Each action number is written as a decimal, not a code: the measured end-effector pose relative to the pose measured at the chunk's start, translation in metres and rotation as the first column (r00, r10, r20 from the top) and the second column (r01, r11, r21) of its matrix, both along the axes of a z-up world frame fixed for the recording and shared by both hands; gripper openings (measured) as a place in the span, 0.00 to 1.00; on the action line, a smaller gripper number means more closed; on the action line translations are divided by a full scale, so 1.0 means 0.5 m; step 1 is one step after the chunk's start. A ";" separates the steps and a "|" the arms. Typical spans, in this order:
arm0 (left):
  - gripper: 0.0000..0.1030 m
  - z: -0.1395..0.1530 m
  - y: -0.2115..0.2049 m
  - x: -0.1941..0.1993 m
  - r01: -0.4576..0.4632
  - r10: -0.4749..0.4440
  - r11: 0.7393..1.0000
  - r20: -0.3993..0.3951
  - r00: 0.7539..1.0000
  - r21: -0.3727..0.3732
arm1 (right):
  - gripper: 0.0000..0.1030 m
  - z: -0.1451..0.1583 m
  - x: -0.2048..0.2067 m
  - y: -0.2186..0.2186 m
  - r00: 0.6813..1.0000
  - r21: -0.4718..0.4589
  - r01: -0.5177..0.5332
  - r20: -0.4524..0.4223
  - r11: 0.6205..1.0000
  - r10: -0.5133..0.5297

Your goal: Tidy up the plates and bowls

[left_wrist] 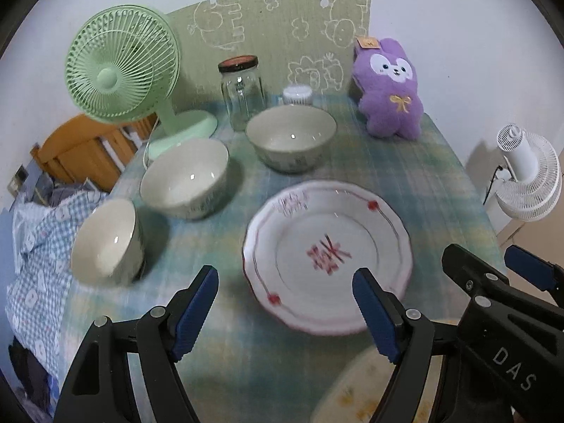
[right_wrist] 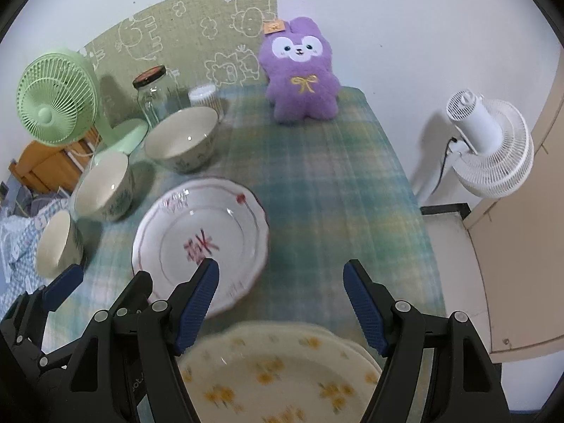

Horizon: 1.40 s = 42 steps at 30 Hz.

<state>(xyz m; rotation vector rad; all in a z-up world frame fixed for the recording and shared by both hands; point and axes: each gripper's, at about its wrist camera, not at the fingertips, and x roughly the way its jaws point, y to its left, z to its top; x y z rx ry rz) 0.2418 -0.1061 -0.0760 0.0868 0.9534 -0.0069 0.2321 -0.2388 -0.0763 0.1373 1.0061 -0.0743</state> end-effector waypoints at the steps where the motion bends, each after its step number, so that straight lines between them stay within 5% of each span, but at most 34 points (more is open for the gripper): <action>1: 0.77 -0.001 0.004 0.009 0.001 -0.001 1.000 0.003 1.000 -0.005 | 0.74 -0.003 0.013 0.006 1.000 0.002 0.006 0.006 1.000 -0.006; 18: 0.68 -0.109 0.037 0.137 -0.016 0.013 0.998 -0.063 0.998 -0.053 | 0.74 -0.108 0.149 0.044 0.998 -0.033 0.037 -0.048 0.999 -0.039; 26: 0.60 -0.135 0.029 0.142 0.007 -0.010 0.999 -0.077 0.997 -0.033 | 0.57 -0.144 0.171 0.066 0.995 -0.027 0.003 -0.095 1.000 -0.006; 42: 0.57 -0.156 0.048 0.157 -0.020 0.012 0.998 -0.138 0.990 -0.056 | 0.54 -0.154 0.178 0.071 0.993 -0.089 0.015 -0.118 0.996 -0.026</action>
